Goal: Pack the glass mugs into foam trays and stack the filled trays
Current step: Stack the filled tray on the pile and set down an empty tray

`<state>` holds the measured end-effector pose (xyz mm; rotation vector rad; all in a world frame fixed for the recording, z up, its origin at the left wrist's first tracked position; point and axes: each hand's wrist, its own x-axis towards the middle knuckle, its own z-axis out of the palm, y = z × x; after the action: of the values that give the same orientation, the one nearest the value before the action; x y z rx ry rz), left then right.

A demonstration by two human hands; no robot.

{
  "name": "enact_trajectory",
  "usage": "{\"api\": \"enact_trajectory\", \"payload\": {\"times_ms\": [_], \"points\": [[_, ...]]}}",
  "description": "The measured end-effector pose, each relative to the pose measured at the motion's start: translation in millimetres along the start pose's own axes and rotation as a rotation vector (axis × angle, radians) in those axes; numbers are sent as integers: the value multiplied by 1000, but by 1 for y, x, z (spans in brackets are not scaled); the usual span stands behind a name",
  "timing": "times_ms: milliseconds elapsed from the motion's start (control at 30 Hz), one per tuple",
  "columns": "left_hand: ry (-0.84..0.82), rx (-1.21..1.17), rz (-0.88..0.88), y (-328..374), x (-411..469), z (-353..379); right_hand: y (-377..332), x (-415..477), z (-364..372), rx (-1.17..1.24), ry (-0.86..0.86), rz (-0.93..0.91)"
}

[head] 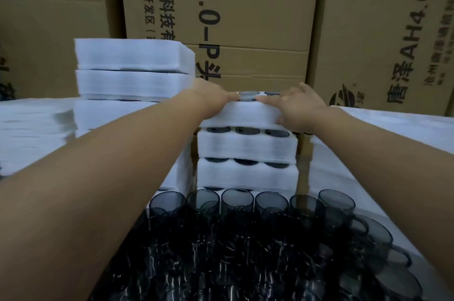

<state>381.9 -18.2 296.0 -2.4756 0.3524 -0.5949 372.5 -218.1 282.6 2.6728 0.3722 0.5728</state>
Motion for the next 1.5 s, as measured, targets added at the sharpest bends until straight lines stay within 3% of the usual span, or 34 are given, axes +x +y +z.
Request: {"api": "enact_trajectory", "payload": {"times_ms": [200, 400, 600, 733, 867, 1000, 1200, 1300, 1500], "points": [[-8, -189, -64, 15, -16, 16, -2, -20, 14, 114, -27, 17], [139, -417, 120, -9, -82, 3, 57, -77, 12, 85, 183, 243], [134, -587, 161, 11, -167, -17, 93, -127, 19, 52, 14, 467], [147, -716, 194, 38, -217, -23, 89, -138, 7, 138, 47, 359], [131, -753, 196, 39, -246, -29, 72, -153, -18, 177, 201, 242], [181, -841, 79, 26, -257, -43, 24, -191, -56, 268, 387, 34], [251, -1165, -99, 27, -278, -66, -82, -296, -77, 308, 454, -274], [133, -1247, -139, 40, -297, -67, -125, -340, -70, 289, 483, -352], [-226, -1105, -8, 72, -337, -38, -186, -396, -35, 351, 394, -432]]}}
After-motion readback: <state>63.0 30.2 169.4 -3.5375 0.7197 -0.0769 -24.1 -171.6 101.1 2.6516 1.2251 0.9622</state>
